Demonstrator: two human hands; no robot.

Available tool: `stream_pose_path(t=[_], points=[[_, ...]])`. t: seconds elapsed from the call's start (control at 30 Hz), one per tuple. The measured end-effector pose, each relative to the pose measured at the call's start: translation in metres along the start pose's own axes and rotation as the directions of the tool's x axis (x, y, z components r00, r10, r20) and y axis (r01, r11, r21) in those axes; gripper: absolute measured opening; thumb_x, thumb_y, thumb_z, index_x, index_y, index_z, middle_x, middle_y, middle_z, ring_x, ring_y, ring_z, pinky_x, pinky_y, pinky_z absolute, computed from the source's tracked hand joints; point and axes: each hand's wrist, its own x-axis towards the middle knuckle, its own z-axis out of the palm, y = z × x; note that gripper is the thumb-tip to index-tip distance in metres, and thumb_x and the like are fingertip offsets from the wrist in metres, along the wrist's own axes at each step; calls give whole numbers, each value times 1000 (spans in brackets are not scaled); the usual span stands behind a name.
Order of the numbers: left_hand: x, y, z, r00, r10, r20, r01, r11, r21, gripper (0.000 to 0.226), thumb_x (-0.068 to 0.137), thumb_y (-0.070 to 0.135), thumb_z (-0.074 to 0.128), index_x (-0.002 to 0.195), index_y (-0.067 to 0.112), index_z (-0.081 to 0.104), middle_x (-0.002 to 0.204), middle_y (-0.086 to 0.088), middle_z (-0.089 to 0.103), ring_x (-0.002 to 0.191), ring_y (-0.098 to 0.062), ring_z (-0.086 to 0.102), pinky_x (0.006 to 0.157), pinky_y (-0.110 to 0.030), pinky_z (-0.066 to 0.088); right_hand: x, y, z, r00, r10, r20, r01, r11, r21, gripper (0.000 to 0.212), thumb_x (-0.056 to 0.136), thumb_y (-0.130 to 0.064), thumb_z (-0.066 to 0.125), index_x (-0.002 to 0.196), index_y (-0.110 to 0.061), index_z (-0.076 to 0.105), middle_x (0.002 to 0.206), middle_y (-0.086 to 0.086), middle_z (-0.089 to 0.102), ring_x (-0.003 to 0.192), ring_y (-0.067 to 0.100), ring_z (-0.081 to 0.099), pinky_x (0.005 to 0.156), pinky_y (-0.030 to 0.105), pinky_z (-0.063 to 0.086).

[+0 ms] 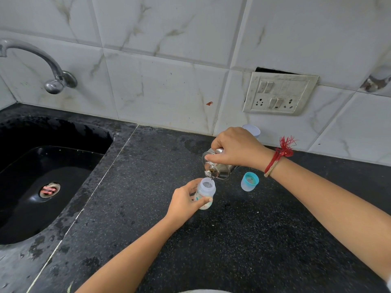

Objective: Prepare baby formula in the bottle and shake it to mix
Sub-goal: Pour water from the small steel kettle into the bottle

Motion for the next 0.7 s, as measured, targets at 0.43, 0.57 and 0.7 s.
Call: stream_pose_path(t=[0.43, 0.57, 0.7], points=[[0, 0, 0, 1000, 6, 0, -6, 1000, 2, 61, 73, 29, 84, 126, 37, 57, 108, 33, 60, 100, 20, 55, 88, -5, 44, -1, -5, 0, 1000, -26, -11, 25, 998, -53, 41, 83, -44, 58, 57, -14, 63, 46, -3, 43, 48, 15, 41, 46, 22, 25], [0, -1, 0, 1000, 2, 1, -2, 1000, 0, 61, 73, 28, 84, 127, 36, 57, 106, 35, 58, 97, 23, 54, 85, -1, 43, -1, -7, -2, 1000, -27, 9, 27, 998, -60, 39, 85, -44, 57, 57, -18, 61, 45, -9, 39, 46, 12, 39, 47, 21, 22], [0, -1, 0, 1000, 1, 1, -1, 1000, -14, 63, 73, 28, 84, 129, 33, 57, 109, 31, 60, 101, 16, 57, 89, -7, 45, -2, -7, -3, 1000, -26, 17, 27, 997, -72, 37, 85, -44, 57, 59, -18, 62, 46, -9, 40, 47, 12, 39, 46, 22, 22]])
